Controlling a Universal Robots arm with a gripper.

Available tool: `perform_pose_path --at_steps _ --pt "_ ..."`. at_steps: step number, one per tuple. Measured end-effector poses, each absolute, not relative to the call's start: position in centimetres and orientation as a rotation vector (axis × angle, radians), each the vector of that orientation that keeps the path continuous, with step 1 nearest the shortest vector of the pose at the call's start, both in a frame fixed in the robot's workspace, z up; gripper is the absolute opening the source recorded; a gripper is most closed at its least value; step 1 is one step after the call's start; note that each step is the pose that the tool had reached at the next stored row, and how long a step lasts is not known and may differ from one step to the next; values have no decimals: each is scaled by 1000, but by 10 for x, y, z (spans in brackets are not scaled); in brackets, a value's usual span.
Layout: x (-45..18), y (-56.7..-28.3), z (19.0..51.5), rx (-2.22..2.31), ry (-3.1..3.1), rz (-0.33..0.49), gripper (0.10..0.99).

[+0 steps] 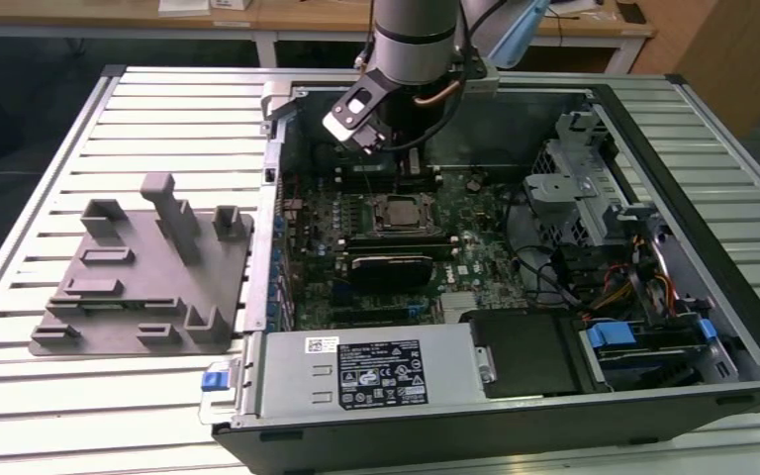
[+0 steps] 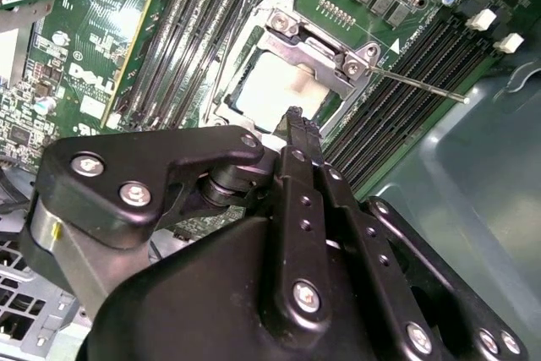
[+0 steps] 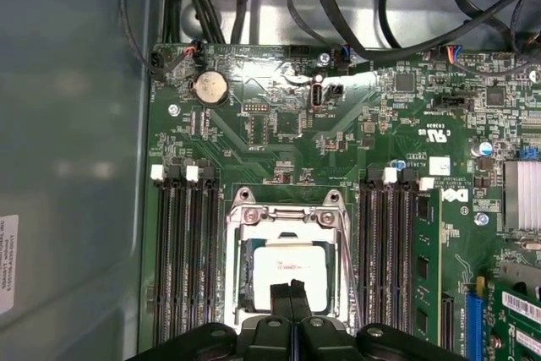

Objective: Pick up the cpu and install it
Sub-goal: 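Close the cpu cover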

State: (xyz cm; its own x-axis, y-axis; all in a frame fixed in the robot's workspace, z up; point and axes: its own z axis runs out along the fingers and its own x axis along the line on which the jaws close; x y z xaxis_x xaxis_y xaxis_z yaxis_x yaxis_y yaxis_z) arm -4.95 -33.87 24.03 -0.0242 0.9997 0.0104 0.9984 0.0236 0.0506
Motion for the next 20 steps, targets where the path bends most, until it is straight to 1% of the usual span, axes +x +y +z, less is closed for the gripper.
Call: perform_pose_path --at_steps 20 --pt "-49 -339 238 2156 2256 59 106"
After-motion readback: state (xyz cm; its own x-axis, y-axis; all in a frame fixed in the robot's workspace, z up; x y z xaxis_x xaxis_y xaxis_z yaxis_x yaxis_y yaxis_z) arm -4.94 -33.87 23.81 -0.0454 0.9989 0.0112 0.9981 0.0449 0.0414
